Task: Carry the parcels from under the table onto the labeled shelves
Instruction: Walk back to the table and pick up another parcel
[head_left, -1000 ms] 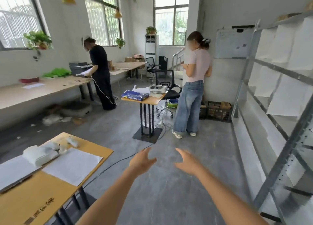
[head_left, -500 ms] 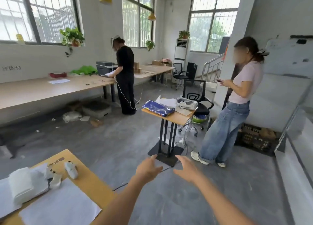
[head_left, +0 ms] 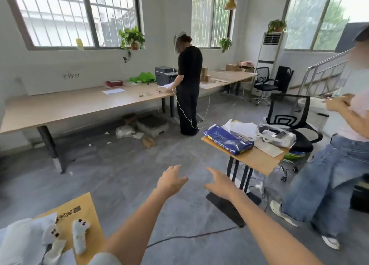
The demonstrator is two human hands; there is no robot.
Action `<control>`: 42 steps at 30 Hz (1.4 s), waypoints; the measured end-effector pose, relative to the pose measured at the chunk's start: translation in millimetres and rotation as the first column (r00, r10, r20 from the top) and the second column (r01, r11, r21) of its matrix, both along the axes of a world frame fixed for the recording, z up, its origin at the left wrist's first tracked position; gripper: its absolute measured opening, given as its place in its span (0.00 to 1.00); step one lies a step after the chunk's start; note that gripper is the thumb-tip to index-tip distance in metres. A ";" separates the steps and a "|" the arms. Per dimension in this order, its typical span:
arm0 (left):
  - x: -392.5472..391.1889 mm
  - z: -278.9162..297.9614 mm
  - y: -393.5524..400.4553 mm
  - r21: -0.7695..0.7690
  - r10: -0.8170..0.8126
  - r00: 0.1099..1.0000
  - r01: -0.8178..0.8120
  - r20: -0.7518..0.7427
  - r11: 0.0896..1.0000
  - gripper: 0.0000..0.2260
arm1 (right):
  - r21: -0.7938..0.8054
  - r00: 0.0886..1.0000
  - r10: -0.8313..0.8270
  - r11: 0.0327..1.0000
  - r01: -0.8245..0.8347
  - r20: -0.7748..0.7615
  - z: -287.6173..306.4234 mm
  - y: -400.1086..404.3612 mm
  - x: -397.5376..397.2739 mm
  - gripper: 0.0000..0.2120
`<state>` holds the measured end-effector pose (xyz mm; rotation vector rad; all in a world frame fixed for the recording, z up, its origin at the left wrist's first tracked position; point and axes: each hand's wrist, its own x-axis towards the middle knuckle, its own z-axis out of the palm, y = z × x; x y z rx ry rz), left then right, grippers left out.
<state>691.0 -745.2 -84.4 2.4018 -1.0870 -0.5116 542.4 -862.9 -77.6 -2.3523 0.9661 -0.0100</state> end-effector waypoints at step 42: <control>748.0 -26.3 -521.6 0.081 0.430 0.893 -0.422 -0.134 0.903 0.30 | 0.218 0.936 0.352 0.915 -0.341 -0.013 -38.8 -558.9 832.8 0.37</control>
